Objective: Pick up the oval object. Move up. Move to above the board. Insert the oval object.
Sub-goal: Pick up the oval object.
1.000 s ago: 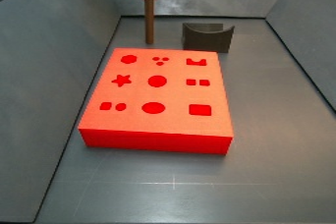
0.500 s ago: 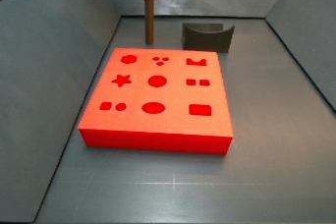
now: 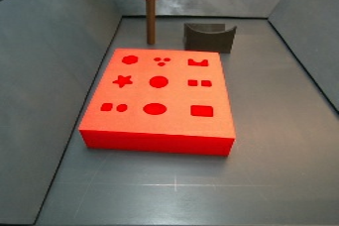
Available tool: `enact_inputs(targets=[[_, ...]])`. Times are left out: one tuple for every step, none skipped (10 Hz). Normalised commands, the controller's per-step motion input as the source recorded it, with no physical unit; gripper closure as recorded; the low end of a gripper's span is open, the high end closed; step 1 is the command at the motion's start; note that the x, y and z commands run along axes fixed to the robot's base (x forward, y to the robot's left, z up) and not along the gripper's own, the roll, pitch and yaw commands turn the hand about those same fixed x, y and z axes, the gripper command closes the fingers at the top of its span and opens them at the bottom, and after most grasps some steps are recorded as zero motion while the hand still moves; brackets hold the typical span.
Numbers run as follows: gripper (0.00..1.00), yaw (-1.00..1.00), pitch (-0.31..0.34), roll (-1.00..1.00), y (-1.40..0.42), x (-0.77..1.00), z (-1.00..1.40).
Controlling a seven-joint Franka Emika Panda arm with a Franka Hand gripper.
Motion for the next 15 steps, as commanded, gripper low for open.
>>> enact_inputs(targets=[[1.0, 0.01, 0.0, 0.02, 0.0, 0.0, 0.0], [1.0, 0.01, 0.0, 0.02, 0.0, 0.0, 0.0], [1.0, 0.0, 0.0, 0.02, 0.0, 0.0, 0.0], [1.0, 0.01, 0.0, 0.02, 0.0, 0.0, 0.0], [1.0, 0.01, 0.0, 0.02, 0.0, 0.0, 0.0], [1.0, 0.01, 0.0, 0.02, 0.0, 0.0, 0.0], [1.0, 0.02, 0.0, 0.02, 0.0, 0.0, 0.0], [1.0, 0.02, 0.0, 0.02, 0.0, 0.0, 0.0], [1.0, 0.02, 0.0, 0.02, 0.0, 0.0, 0.0], [1.0, 0.02, 0.0, 0.02, 0.0, 0.0, 0.0], [1.0, 0.02, 0.0, 0.02, 0.0, 0.0, 0.0], [1.0, 0.01, 0.0, 0.02, 0.0, 0.0, 0.0], [1.0, 0.02, 0.0, 0.02, 0.0, 0.0, 0.0], [1.0, 0.02, 0.0, 0.02, 0.0, 0.0, 0.0], [1.0, 0.02, 0.0, 0.02, 0.0, 0.0, 0.0]])
